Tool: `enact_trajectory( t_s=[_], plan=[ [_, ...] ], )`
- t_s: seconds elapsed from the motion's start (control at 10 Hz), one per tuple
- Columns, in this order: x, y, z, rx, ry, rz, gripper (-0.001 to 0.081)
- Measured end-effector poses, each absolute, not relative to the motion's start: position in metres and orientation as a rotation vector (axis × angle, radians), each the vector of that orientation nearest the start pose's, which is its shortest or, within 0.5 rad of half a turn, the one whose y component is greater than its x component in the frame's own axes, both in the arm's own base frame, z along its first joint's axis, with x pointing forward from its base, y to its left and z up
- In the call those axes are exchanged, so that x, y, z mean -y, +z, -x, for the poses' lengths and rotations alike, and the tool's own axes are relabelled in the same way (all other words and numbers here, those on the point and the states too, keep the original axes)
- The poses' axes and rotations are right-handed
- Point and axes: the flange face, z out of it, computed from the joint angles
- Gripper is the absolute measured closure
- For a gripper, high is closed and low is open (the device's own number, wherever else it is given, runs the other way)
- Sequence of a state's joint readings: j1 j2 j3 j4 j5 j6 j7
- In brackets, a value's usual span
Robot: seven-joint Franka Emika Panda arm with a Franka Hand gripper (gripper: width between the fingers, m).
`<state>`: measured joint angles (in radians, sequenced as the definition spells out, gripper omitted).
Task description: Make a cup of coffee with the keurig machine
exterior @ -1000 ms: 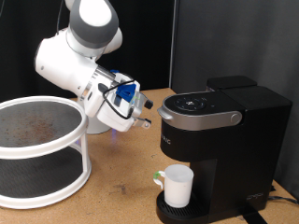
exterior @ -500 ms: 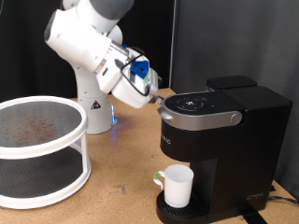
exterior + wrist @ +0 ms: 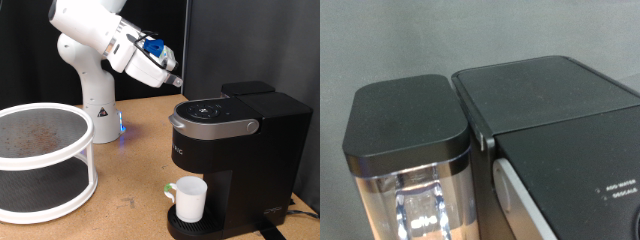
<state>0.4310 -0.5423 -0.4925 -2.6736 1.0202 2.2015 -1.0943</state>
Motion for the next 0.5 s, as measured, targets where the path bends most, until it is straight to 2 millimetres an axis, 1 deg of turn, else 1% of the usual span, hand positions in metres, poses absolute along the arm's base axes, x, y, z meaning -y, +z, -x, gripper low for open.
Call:
enact_trajectory(
  t_s=[0.1,0.2,0.3,0.4,0.5],
  plan=[
    [-0.012,0.408,-0.383,0.494,-0.507,2.160,-0.0001],
    [-0.016,0.414,-0.384,0.517,-0.424,2.237,-0.0001],
    [-0.021,0.424,-0.387,0.536,-0.378,2.307,-0.0001],
    [-0.025,0.436,-0.390,0.548,-0.375,2.343,-0.0001],
    [-0.027,0.449,-0.394,0.560,-0.420,2.353,-0.0001]
  ],
)
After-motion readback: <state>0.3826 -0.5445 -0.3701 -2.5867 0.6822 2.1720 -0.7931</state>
